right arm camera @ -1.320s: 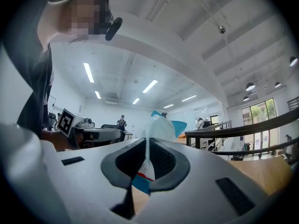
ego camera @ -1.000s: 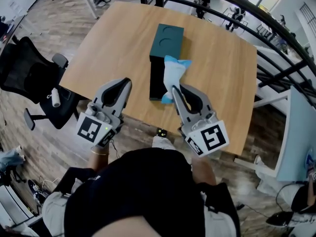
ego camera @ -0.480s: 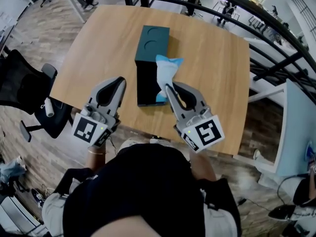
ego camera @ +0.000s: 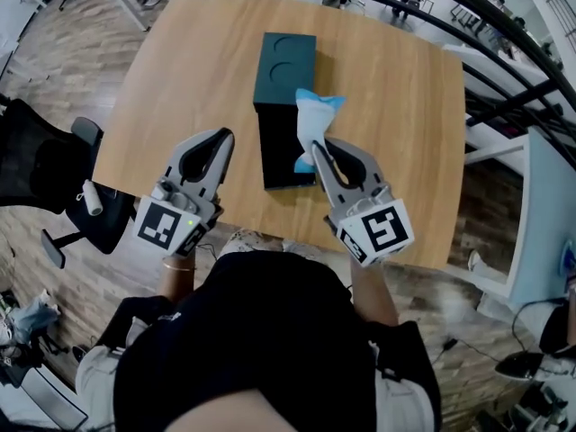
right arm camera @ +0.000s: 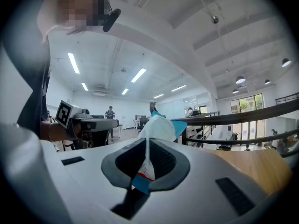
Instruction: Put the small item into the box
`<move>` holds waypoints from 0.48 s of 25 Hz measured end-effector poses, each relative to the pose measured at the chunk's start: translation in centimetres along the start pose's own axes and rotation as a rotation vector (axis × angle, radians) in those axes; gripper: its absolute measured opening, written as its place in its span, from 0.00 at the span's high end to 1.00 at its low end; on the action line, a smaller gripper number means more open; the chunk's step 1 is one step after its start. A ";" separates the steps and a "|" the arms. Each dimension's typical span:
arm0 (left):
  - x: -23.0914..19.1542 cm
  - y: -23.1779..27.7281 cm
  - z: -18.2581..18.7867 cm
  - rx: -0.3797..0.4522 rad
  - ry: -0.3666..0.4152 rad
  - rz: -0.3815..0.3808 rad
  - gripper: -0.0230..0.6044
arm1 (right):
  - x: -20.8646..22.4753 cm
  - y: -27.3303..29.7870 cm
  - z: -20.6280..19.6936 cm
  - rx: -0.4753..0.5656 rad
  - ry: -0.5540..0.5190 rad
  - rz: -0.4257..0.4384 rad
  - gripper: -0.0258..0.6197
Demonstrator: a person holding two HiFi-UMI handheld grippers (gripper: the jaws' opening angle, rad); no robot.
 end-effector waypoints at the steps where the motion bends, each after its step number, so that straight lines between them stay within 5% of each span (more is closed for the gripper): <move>1: -0.7 0.3 0.1 -0.001 -0.001 -0.009 0.93 | -0.1 0.6 -0.2 -0.012 0.004 -0.006 0.91; 12: -3.7 0.9 -1.1 -0.015 -0.091 -0.054 0.93 | -1.3 3.3 -4.7 -0.153 0.035 -0.028 0.91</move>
Point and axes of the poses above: the fingertips, and each gripper's own axes: y forward along the fingers, x to its right, z out of its top, the point moved 4 cm from there along -y, backward along the fingers, and after that the axes turned 12 degrees about -y, right-handed, at the moved point
